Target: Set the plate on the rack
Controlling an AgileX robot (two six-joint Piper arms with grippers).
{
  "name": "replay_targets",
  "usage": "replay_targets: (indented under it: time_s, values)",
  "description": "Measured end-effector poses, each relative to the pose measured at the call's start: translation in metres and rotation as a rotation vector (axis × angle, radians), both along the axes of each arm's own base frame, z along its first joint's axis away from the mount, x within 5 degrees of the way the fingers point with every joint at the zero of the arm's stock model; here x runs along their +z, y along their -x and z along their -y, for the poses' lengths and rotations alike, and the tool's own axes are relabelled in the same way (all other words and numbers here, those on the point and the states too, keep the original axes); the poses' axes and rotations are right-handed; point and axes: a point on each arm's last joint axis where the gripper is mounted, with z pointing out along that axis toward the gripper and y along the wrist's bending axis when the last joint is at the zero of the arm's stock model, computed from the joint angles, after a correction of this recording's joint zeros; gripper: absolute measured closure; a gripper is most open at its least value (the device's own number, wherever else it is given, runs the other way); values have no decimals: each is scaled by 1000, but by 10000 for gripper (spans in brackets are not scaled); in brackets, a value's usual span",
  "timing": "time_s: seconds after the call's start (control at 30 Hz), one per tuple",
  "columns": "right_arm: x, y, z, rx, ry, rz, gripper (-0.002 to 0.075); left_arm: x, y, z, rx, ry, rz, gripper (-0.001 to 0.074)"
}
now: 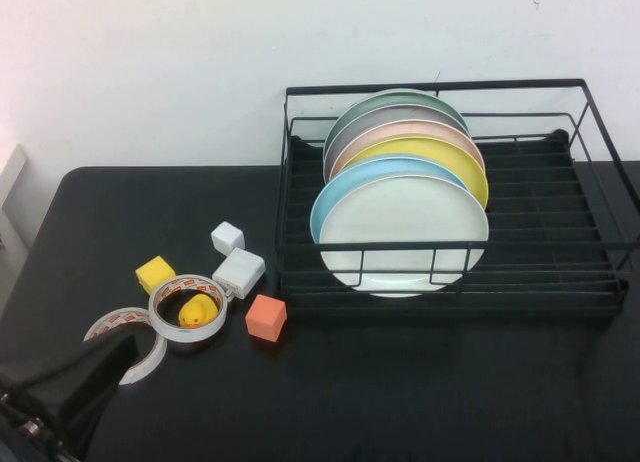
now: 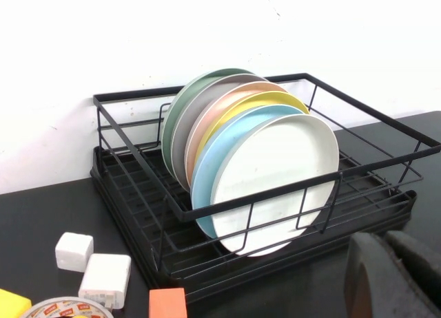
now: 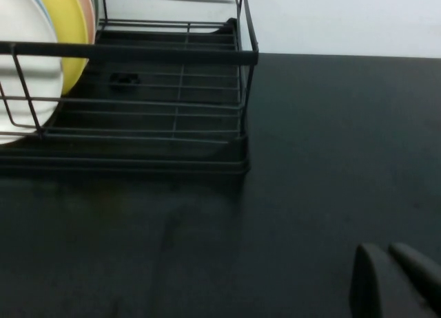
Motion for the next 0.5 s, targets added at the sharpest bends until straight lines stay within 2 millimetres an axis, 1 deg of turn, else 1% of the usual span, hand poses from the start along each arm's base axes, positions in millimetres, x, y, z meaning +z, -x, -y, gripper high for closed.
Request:
replay_targets:
  time_s: [0.5]
  values:
    - [-1, 0, 0, 1, 5, -6, 718, 0, 0, 0, -2, 0, 0, 736]
